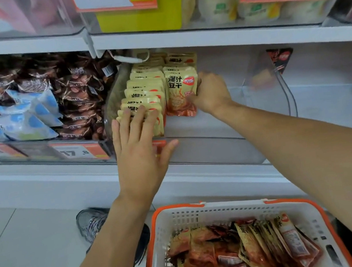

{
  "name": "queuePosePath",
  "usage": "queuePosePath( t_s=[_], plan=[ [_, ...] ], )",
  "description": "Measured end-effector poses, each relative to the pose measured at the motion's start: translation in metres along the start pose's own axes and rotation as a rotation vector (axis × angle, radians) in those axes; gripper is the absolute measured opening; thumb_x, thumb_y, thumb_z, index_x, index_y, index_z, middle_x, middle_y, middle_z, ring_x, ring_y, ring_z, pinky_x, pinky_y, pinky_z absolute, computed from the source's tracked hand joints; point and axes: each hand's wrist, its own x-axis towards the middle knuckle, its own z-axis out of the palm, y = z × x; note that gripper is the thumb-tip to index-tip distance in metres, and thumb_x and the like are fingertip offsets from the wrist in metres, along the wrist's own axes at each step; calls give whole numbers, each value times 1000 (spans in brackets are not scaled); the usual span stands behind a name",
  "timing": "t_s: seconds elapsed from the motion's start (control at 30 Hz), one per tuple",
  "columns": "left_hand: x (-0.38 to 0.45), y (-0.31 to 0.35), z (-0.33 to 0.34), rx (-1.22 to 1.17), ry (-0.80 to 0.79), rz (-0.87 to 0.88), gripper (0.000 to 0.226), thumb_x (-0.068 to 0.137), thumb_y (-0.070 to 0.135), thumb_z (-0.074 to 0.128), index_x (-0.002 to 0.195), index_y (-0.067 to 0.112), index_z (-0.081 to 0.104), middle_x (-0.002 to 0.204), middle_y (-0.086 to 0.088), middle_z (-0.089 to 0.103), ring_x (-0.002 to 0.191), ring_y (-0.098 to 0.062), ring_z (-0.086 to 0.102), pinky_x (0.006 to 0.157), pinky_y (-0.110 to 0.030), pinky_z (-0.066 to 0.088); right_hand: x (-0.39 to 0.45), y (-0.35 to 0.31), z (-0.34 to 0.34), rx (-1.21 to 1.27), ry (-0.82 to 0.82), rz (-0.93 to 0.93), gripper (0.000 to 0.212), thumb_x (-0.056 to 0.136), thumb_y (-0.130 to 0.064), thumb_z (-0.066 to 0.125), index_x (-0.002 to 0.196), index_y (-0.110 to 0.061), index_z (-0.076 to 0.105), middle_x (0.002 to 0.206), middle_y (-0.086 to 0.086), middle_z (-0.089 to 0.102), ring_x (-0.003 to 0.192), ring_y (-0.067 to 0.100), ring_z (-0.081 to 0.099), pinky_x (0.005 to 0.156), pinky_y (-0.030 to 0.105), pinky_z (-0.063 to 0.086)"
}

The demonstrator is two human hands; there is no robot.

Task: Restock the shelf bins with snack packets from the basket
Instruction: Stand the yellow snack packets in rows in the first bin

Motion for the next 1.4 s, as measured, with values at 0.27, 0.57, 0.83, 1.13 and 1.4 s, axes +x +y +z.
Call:
queuePosePath(
  t_s=[0.27, 0.57, 0.83, 1.13, 1.4],
  plan=[
    [-5, 5, 3, 55, 5, 0, 65, 95, 53, 55, 143, 10, 47, 154, -11, 40, 150, -35, 19, 122, -55, 10, -2, 0, 10, 49, 53, 98, 43, 82, -26, 76, 112, -9, 52, 104, 9, 66, 99, 27, 63, 70, 26, 40],
    [-8, 17, -1, -20, 106, -3, 61, 89, 40, 64, 139, 7, 50, 153, -15, 40, 149, -35, 23, 121, -53, 16, -34, -2, -42, 132, 164, -35, 34, 83, -19, 74, 111, -10, 57, 95, 0, 62, 90, 21, 62, 76, 27, 48],
    [-77, 80, 26, -349, 23, -49, 25, 86, 9, 61, 111, 7, 60, 114, -7, 56, 105, -24, 52, 91, -33, 41, -194, 30, -68, 340, 244, -395, 11, 86, -2, 67, 90, -9, 59, 85, 1, 57, 73, 17, 54, 63, 26, 46],
    [-263, 72, 94, -57, -999, -265, 30, 88, 37, 51, 112, 22, 58, 115, 1, 54, 109, -26, 54, 92, -44, 45, -305, 169, 13, -160, -916, 134, 18, 94, -27, 59, 102, -11, 63, 98, 4, 65, 95, 26, 62, 77, 34, 49],
    [-298, 92, 98, 29, -1130, -326, 46, 90, 57, 55, 126, 29, 58, 138, 2, 38, 135, -20, 28, 111, -38, 23, -386, 194, 67, -44, -914, 507, 36, 83, -45, 69, 75, -11, 60, 79, 9, 67, 77, 25, 64, 66, 36, 50]
  ],
)
